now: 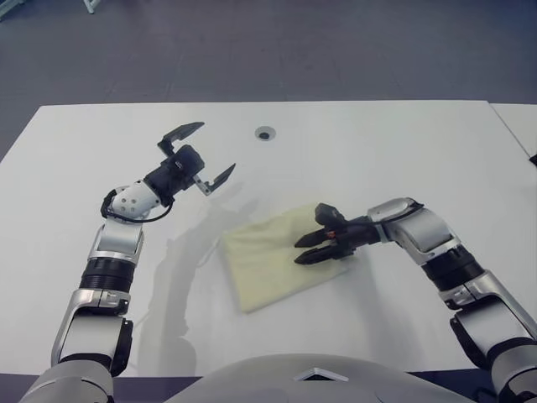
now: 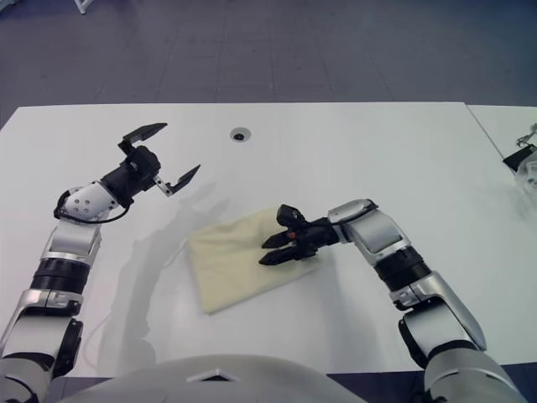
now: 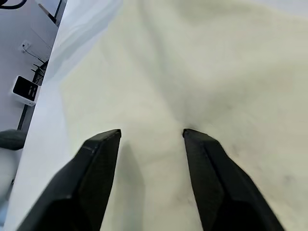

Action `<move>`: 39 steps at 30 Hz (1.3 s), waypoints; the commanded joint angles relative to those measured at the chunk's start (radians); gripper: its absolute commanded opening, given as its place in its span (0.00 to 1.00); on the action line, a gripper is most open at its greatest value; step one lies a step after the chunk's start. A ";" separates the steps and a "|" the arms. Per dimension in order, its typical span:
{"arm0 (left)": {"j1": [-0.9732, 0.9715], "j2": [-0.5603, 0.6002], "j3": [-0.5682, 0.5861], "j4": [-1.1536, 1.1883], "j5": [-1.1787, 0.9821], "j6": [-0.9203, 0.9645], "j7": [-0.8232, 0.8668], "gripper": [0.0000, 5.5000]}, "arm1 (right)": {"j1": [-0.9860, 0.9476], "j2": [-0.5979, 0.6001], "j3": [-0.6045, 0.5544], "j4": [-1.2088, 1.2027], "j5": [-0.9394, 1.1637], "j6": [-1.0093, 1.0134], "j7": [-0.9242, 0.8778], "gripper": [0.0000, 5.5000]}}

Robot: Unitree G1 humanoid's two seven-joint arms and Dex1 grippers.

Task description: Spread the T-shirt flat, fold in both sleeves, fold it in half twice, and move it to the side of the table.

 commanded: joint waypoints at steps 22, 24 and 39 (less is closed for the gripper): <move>0.131 -0.033 0.001 -0.170 0.028 0.080 0.102 0.98 | -0.060 0.365 -1.149 0.295 0.367 -0.185 -1.886 0.98; 0.137 -0.036 -0.004 -0.179 0.029 0.087 0.106 0.98 | -0.058 0.374 -1.141 0.237 0.345 -0.192 -1.910 0.98; 0.165 -0.201 0.038 -0.368 0.059 0.182 0.337 0.98 | 0.209 0.076 -0.438 -0.407 -0.243 -0.257 -1.516 0.98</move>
